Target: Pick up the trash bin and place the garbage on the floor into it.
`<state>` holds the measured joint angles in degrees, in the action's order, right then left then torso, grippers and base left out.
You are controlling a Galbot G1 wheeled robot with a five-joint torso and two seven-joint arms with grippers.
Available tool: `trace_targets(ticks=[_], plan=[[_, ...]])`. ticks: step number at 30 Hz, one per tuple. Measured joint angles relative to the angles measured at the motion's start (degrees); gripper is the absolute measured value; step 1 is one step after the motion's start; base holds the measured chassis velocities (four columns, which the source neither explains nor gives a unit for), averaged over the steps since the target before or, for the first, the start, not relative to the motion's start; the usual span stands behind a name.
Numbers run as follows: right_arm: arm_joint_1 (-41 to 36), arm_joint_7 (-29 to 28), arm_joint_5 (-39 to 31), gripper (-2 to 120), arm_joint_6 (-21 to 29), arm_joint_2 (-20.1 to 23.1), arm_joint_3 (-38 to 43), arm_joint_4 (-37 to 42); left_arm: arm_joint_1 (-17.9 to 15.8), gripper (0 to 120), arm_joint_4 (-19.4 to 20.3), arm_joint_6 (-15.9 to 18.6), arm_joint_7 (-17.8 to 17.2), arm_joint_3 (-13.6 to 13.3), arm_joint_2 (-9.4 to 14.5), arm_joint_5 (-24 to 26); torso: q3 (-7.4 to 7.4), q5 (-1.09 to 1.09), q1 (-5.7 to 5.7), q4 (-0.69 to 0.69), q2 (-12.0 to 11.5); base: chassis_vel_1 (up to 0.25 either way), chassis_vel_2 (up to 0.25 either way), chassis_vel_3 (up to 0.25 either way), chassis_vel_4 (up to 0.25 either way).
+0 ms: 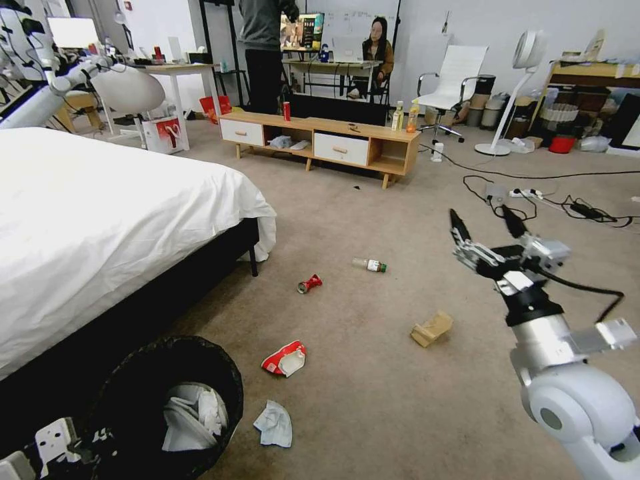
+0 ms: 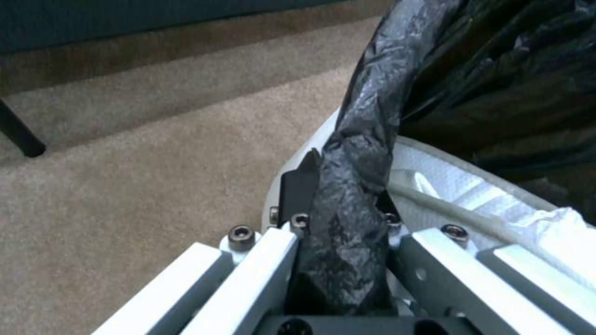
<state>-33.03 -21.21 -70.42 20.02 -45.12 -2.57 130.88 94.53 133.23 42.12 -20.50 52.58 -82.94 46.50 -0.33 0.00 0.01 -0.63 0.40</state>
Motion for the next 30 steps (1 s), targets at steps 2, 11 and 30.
trace_targets(ticks=[2,11,30], plan=[[-2.6,1.5,1.4,100,-1.9,1.0,2.9,0.0,0.2,2,0.1,0.0,0.0,0.4,0.1,-0.1,-0.01,-0.04,0.00,0.00,0.0,0.000,0.000,0.000,0.000],[-23.2,9.7,14.1,100,-17.1,4.6,20.5,-0.9,1.6,2,0.6,0.0,-0.1,2.9,0.2,-0.5,0.00,0.00,0.00,0.00,0.0,0.000,0.000,0.000,0.000],[-48.0,14.1,44.2,100,-31.7,-12.6,40.9,-4.5,3.9,2,2.5,0.0,1.1,4.1,-3.4,-3.9,0.00,0.01,0.00,0.00,0.0,0.000,0.000,0.000,0.000]])
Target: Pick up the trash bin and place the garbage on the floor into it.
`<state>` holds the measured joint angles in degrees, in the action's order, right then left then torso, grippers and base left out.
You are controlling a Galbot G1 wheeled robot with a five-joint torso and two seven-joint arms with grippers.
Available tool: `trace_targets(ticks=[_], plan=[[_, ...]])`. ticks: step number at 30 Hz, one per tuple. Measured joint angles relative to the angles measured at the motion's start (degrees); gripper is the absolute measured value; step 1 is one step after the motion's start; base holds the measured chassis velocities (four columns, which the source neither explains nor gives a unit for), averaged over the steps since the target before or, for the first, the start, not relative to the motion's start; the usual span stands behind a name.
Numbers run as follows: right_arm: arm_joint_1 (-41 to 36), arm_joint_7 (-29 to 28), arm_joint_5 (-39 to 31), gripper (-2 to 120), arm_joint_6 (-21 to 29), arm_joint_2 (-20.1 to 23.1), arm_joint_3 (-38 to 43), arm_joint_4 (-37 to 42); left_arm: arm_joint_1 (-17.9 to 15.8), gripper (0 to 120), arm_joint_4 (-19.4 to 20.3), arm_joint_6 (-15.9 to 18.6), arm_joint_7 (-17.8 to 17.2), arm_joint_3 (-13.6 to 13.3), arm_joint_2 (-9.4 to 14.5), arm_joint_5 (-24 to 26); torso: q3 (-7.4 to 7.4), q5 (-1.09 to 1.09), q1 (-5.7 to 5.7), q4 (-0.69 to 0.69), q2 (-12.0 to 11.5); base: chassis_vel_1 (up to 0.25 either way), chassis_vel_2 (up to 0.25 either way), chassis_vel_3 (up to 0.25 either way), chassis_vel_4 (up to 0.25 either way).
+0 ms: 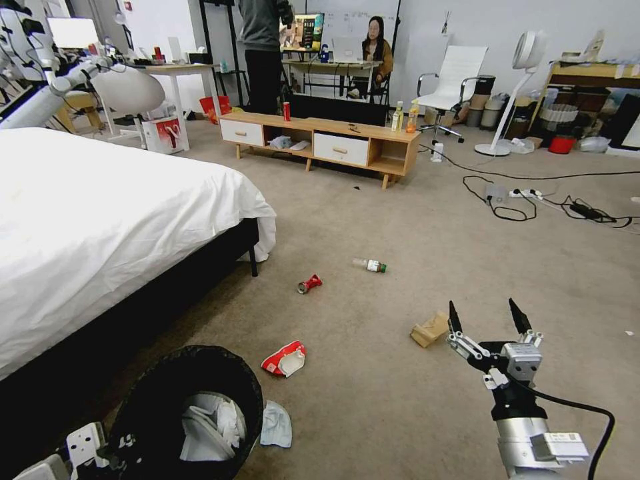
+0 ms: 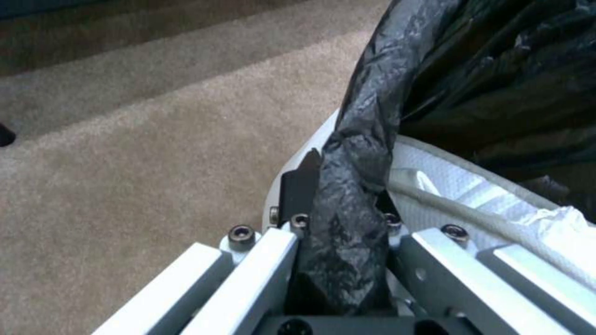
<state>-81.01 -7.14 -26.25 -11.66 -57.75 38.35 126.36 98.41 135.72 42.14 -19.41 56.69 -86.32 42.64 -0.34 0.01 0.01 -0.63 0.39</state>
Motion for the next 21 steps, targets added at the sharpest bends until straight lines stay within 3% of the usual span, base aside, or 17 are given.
trace_targets(ticks=[9,21], plan=[[-6.7,-1.2,10.8,100,-0.7,-10.5,-2.0,0.8,0.1,2,-0.3,0.0,1.2,-3.0,-0.9,-4.0,0.00,0.00,0.00,0.00,0.0,0.000,0.000,0.000,0.000],[-8.8,-2.4,17.4,100,-1.1,-14.6,-5.4,-1.0,0.7,2,-0.6,0.0,1.7,-4.3,-1.9,-6.1,0.00,0.00,0.00,0.02,0.0,0.000,0.000,0.000,0.000]])
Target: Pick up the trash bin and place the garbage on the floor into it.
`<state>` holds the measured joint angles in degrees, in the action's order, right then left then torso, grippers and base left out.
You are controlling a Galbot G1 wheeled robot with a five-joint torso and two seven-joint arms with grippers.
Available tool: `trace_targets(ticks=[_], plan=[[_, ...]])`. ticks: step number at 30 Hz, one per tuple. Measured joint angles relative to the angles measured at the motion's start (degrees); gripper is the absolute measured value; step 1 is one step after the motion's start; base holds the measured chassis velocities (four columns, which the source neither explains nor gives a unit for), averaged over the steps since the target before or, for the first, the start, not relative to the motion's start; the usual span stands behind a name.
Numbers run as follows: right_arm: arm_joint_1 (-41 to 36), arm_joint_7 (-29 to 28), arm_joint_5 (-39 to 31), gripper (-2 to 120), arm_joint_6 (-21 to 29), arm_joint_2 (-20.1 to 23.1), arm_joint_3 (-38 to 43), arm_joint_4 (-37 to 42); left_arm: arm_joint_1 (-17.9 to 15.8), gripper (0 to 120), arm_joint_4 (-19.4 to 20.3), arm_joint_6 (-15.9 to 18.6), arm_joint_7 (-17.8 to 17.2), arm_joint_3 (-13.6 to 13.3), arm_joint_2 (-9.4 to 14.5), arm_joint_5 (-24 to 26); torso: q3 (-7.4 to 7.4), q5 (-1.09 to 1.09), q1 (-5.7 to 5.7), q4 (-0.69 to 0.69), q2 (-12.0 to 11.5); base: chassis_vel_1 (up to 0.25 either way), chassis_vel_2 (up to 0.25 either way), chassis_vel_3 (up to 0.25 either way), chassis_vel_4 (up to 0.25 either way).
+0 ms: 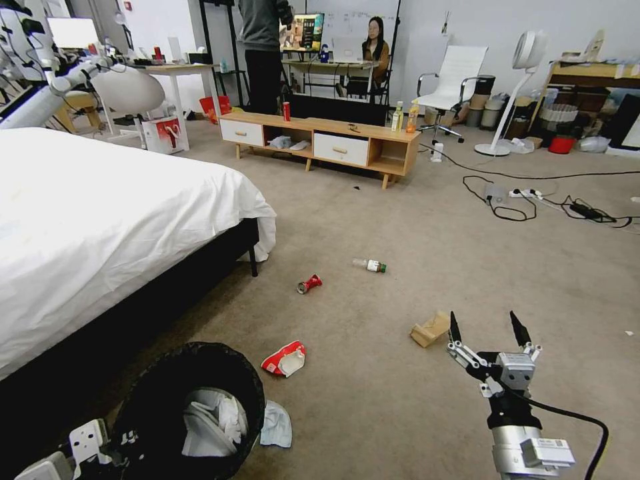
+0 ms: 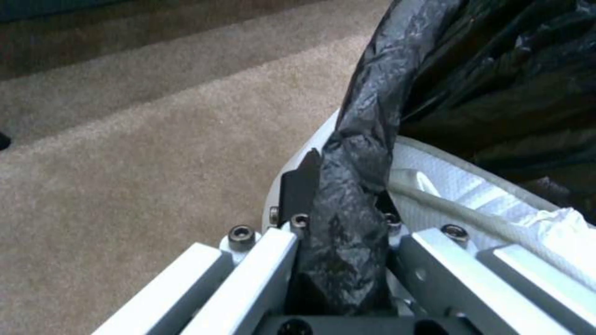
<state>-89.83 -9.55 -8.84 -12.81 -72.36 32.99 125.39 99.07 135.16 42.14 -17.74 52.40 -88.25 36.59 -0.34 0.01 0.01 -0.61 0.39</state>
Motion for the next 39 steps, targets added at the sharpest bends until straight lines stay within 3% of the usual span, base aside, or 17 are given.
trace_targets(ticks=[16,39], plan=[[-0.9,-2.8,4.3,100,0.6,-1.8,-1.2,-1.6,-0.6,2,-0.1,-0.3,0.9,-0.7,-1.1,-2.1,0.00,0.00,0.00,0.00,0.0,0.019,0.021,0.021,0.015],[-0.3,-3.5,3.7,100,1.1,-1.4,-1.0,-2.4,-0.4,2,0.1,-0.2,1.2,-0.2,-1.1,-1.8,0.00,0.00,0.00,0.00,0.0,0.033,0.035,0.035,0.036]])
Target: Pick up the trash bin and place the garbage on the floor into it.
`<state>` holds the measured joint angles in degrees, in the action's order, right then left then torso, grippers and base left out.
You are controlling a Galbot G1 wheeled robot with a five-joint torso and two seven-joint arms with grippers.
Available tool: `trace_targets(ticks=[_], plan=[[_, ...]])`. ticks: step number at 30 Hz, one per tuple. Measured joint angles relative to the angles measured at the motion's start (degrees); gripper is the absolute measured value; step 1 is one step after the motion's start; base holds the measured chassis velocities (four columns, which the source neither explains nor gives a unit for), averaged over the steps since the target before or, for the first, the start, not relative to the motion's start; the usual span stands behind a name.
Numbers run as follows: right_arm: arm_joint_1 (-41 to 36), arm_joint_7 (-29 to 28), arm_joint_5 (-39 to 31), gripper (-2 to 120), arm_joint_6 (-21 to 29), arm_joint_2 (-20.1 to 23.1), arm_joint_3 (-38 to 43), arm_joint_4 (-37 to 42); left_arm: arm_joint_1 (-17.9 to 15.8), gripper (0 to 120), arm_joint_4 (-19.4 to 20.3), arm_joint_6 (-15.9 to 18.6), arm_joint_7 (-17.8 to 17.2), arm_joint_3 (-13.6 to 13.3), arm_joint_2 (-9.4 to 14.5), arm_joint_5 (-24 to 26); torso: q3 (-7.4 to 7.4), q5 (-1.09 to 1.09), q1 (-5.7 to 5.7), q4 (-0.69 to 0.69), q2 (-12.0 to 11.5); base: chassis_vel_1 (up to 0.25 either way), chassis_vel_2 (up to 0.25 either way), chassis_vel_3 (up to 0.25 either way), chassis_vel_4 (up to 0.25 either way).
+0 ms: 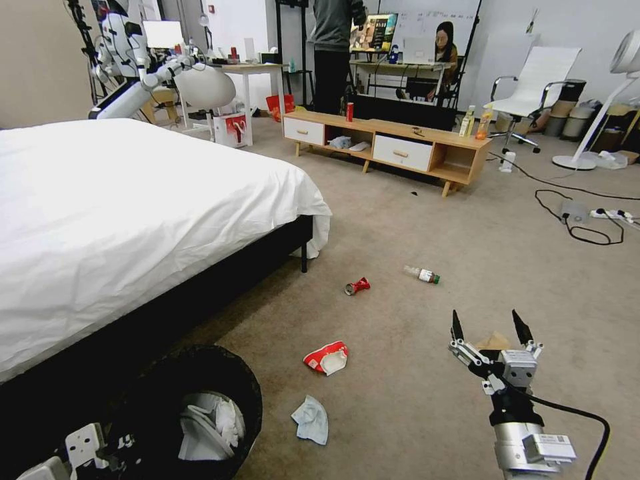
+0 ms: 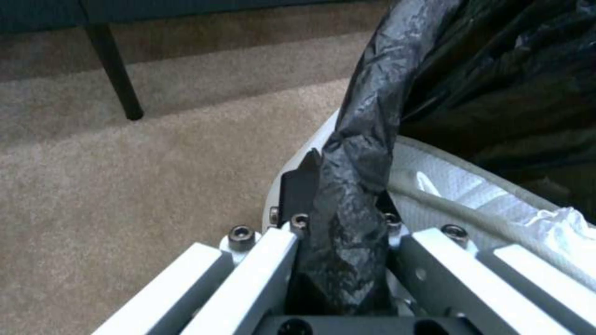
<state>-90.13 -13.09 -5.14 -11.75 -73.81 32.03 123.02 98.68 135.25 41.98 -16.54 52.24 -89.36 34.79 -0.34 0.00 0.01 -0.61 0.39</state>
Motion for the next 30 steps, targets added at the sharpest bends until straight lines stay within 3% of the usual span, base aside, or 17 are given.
trace_targets(ticks=[30], plan=[[0.2,-0.1,-0.3,100,0.0,0.4,0.1,-0.5,0.7,2,-0.1,-0.9,0.8,-0.1,-0.7,-1.7,0.03,0.00,0.00,0.00,0.0,0.021,0.019,0.023,0.021]])
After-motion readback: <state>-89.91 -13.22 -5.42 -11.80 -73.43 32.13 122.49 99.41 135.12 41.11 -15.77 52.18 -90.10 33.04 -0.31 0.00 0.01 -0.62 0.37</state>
